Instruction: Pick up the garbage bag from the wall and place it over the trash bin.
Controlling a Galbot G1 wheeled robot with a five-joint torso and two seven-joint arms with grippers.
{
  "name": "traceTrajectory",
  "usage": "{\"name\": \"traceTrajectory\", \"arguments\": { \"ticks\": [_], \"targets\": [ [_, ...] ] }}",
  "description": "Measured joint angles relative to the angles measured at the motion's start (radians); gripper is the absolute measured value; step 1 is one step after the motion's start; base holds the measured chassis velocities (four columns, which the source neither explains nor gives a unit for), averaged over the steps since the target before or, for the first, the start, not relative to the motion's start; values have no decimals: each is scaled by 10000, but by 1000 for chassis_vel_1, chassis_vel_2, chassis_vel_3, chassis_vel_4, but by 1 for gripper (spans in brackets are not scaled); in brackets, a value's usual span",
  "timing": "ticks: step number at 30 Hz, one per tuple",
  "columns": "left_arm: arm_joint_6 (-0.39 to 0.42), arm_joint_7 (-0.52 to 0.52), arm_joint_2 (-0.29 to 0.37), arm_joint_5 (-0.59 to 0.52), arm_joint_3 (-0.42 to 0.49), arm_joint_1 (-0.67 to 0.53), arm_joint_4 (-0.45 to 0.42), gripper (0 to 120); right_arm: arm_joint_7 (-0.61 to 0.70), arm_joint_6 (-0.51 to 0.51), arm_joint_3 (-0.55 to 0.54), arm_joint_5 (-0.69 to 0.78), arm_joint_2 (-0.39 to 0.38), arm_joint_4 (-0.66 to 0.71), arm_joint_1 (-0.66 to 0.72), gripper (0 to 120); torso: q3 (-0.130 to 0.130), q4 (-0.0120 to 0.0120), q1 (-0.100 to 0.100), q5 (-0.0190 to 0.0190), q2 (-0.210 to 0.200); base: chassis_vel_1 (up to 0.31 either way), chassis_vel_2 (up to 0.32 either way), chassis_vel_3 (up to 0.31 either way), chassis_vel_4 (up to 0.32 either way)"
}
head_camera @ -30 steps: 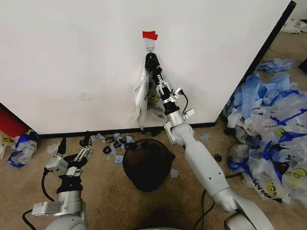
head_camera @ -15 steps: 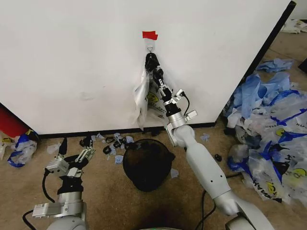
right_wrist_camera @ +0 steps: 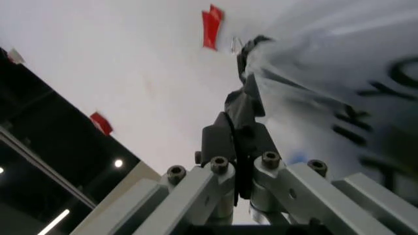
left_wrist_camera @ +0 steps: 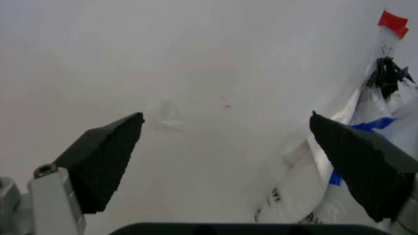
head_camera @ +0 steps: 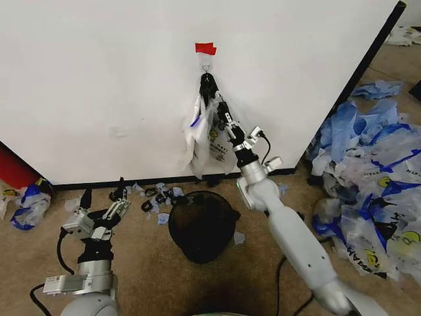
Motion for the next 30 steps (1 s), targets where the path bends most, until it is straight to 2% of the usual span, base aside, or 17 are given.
{"name": "traceTrajectory", "arguments": {
  "ticks": [10, 16, 23, 30],
  "targets": [
    [2, 8, 80, 10, 37, -2, -47, 100, 191, 221, 75, -83, -849, 1512, -1477, 0, -1, 1, -1, 0, 0, 0, 0, 0, 0],
    [-9, 9, 127, 17, 6, 33, -108, 100, 348, 382, -25, -115, -1272, 2105, -1898, 0, 0, 1, 0, -1, 0, 0, 0, 0, 0],
    [-78, 9, 209, 23, -14, 57, -185, 100, 648, 718, -243, -438, -2156, 3226, -2607, 0, -1, 1, -1, -1, 0, 0, 0, 0, 0],
    [-104, 12, 180, 72, 38, 49, -207, 100, 662, 898, -360, -858, -2708, 3691, -3133, 0, -1, 1, -1, -1, 0, 0, 0, 0, 0]
  ]
}}
